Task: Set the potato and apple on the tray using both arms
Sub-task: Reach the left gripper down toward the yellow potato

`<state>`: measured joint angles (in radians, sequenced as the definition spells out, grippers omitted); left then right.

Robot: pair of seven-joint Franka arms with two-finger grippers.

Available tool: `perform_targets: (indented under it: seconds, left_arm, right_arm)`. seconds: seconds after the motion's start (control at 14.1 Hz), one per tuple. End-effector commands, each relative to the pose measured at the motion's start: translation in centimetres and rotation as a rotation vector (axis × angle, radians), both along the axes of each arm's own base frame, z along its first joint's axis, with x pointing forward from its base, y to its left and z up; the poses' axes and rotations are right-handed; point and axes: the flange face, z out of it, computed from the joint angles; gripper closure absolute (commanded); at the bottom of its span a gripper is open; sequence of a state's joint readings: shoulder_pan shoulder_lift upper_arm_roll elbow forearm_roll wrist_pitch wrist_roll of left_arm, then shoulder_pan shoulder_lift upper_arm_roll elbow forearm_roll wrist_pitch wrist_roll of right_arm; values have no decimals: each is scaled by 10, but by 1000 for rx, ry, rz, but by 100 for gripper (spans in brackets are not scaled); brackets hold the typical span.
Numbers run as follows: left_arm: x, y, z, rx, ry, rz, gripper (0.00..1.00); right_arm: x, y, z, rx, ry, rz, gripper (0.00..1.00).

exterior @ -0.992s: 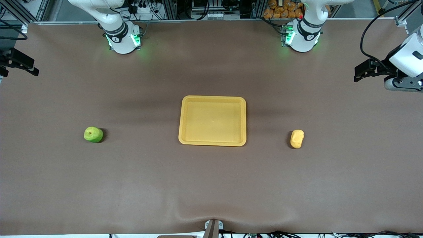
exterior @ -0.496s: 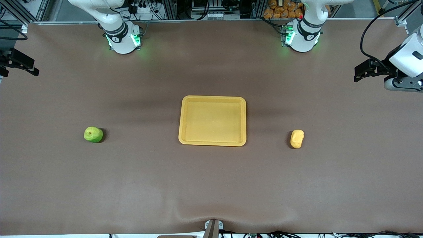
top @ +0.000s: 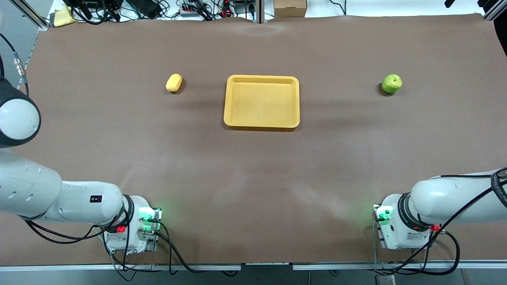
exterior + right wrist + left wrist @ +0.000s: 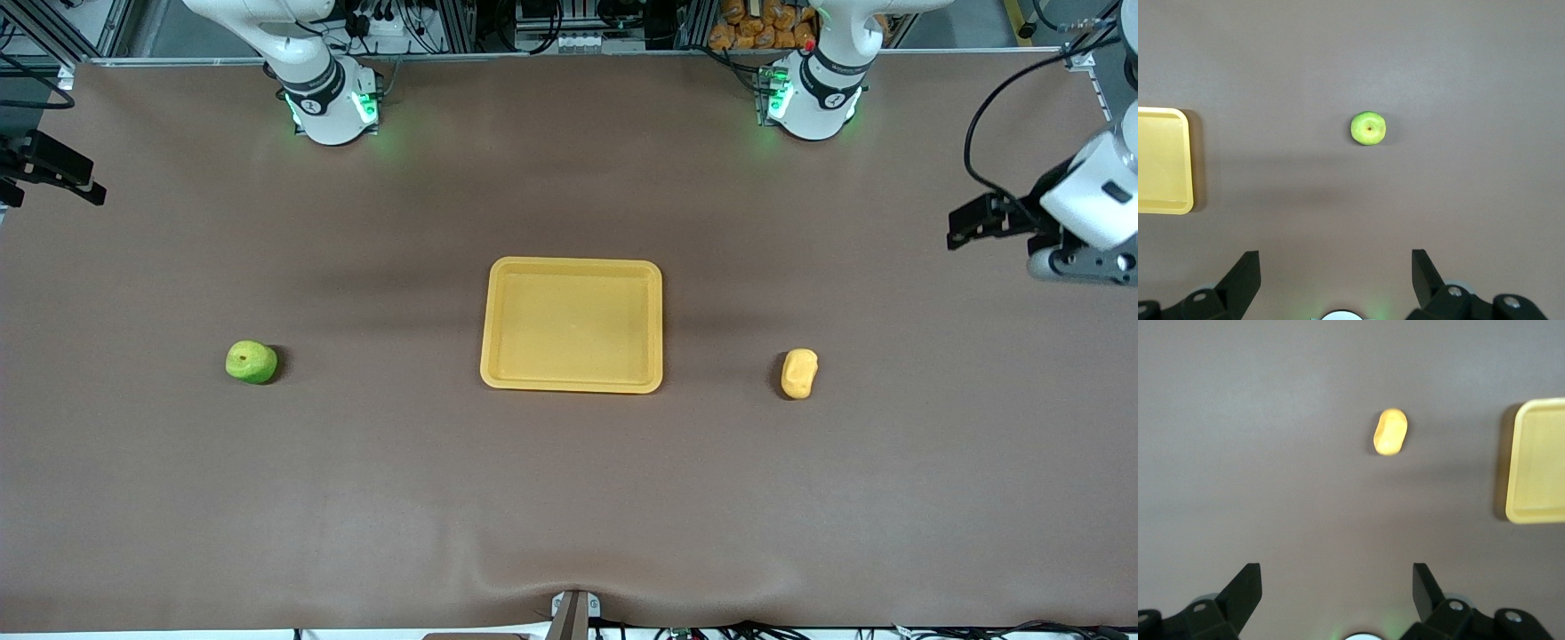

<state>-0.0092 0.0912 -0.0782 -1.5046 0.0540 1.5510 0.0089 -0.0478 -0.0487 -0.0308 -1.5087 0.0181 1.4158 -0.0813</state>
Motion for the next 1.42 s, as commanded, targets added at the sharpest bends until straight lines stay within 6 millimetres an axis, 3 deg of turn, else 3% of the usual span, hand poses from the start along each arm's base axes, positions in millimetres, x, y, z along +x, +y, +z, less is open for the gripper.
perform_targets:
  seconds: [0.0, 0.21, 0.42, 0.64, 0.99, 1.13, 1.2, 1.35]
  left_arm:
    - [34, -9, -5, -10, -21, 20, 0]
    - [54, -21, -24, -21, -65, 2, 0]
    - [64, -51, -53, -15, -43, 36, 0]
    - [78, -56, -76, -25, -56, 33, 0]
    - [104, -77, -153, -23, -24, 4, 0]
    - [111, -78, -172, -36, -23, 27, 0]
    - [113, -78, -182, -37, -15, 32, 0]
    - [112, -78, -197, -37, 10, 33, 0]
  right_arm:
    - [0, 0, 3, 1, -11, 4, 0]
    - [19, 4, -26, -7, 47, 6, 0]
    - [21, 1, -27, -12, 49, 1, 0]
    - [25, 1, -35, -9, 67, 7, 0]
    - [31, -7, -49, -10, 92, -1, 0]
    - [39, -15, -57, -11, 98, -13, 0]
    - [44, -26, -53, -9, 86, -34, 0]
    - [46, -27, -51, -1, 80, -35, 0]
